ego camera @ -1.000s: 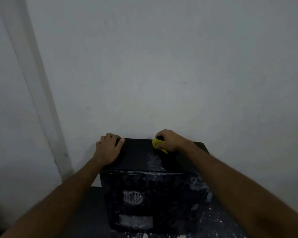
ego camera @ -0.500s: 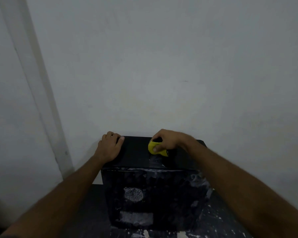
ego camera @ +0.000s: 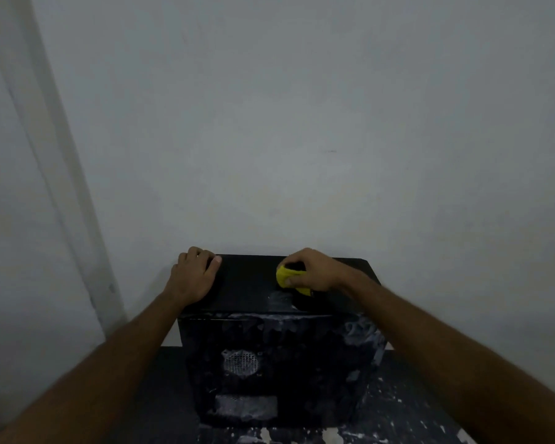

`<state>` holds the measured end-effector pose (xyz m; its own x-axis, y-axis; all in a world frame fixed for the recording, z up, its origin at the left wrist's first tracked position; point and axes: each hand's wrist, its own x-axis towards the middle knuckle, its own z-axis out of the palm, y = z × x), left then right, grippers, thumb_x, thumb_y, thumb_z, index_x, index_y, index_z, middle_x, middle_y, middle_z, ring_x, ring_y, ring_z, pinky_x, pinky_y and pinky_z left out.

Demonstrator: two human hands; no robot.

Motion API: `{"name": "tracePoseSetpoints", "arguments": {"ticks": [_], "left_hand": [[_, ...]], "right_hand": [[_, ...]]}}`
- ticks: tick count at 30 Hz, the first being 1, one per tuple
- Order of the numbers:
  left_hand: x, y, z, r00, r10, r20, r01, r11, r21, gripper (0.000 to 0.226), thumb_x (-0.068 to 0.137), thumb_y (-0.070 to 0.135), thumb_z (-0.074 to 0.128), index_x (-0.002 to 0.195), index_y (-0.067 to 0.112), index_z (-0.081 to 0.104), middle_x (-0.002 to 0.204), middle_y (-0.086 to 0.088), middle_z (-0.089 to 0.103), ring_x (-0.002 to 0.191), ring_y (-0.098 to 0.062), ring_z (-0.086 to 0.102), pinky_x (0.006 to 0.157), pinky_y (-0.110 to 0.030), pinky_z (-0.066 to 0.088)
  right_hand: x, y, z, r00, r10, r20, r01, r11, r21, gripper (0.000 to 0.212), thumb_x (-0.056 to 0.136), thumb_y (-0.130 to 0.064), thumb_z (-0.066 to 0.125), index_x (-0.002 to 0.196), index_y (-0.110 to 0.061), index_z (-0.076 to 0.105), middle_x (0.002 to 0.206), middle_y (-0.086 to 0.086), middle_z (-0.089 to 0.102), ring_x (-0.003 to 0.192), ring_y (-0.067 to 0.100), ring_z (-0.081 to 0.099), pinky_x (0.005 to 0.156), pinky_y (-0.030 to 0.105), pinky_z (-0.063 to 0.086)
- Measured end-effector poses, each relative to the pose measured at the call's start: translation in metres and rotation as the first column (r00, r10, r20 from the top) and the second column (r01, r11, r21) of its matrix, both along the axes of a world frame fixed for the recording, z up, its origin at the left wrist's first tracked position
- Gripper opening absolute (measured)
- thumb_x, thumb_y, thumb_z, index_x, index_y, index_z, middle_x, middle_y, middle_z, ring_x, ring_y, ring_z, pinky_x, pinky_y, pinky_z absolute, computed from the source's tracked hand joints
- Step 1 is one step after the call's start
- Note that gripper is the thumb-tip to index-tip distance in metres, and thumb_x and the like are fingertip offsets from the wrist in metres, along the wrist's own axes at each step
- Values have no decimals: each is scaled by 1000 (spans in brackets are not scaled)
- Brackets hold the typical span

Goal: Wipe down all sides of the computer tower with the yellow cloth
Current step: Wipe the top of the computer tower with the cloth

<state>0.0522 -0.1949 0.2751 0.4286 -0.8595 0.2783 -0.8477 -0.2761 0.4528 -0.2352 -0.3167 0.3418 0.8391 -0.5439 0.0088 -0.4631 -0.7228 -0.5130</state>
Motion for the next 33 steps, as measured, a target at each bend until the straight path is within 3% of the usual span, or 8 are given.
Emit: {"name": "tracePoseSetpoints", "arguments": {"ticks": [6, 11, 13, 16, 21, 24, 27, 33], "left_hand": [[-1, 0, 1, 1000, 5, 2, -5, 1000, -3, 47, 108, 48, 37, 131, 16, 63, 137, -13, 51, 128, -35, 44, 104, -51, 39], [-1, 0, 1, 1000, -1, 19, 1, 1000, -9, 47, 108, 48, 37, 130, 16, 63, 135, -13, 52, 126, -34, 44, 102, -51, 40], [-1, 1, 0, 1000, 3, 23, -3, 1000, -7, 47, 108, 48, 37, 130, 16, 63, 135, -13, 52, 126, -34, 44, 102, -50, 40], [-2, 1, 2, 1000, 3, 21, -3, 1000, -2, 47, 108, 49, 37, 131, 16, 63, 135, -14, 52, 126, -35, 44, 103, -51, 40], [-3, 1, 1, 1000, -3, 26, 3, 1000, -6, 46, 107, 48, 39, 129, 15, 63, 134, -14, 52, 125, -35, 45, 100, -51, 41], [-3, 2, 2, 999, 4, 34, -3, 1000, -10, 46, 108, 48, 39, 129, 15, 63, 133, -15, 52, 124, -36, 45, 100, -50, 41], [-4, 3, 4, 998, 7, 60, -7, 1000, 6, 46, 108, 47, 39, 130, 14, 62, 134, -16, 51, 124, -36, 45, 99, -50, 41], [-4, 4, 3, 999, 8, 54, -9, 1000, 15, 47, 108, 48, 38, 129, 15, 62, 135, -16, 50, 125, -37, 44, 100, -51, 41]], "right_hand": [[-7, -6, 10, 991, -113, -75, 107, 991, -77, 33, 87, -29, 78, 117, -18, 73, 110, 1, 71, 95, 19, 67, 82, 38, 56], [9, 18, 14, 992, 40, -124, -26, 994, 111, 36, 88, -33, 79, 121, -19, 73, 117, -3, 72, 99, 16, 69, 87, 35, 57], [9, 11, 25, 975, -9, -222, 23, 998, 59, 41, 87, -34, 79, 123, -16, 72, 118, 0, 71, 100, 20, 67, 88, 40, 56], [23, 18, 15, 986, -118, -116, 109, 991, -77, 37, 88, -29, 75, 123, -17, 70, 116, 5, 68, 98, 23, 64, 78, 34, 51], [23, 42, 15, 988, 90, -124, -83, 995, 55, 38, 91, -27, 74, 127, -19, 68, 129, 0, 66, 110, 19, 63, 91, 35, 54], [16, 29, 27, 965, 31, -260, -41, 999, -31, 39, 91, -26, 74, 129, -17, 68, 125, 2, 66, 107, 24, 63, 87, 36, 51], [30, 46, 16, 990, 3, -140, -23, 991, -135, 35, 92, -21, 72, 126, -16, 67, 126, 5, 64, 112, 24, 61, 89, 35, 49], [7, 50, 25, 969, 117, -217, -119, 993, 1, 33, 85, -13, 77, 117, -22, 73, 116, -1, 71, 103, 20, 66, 91, 39, 56]]}}
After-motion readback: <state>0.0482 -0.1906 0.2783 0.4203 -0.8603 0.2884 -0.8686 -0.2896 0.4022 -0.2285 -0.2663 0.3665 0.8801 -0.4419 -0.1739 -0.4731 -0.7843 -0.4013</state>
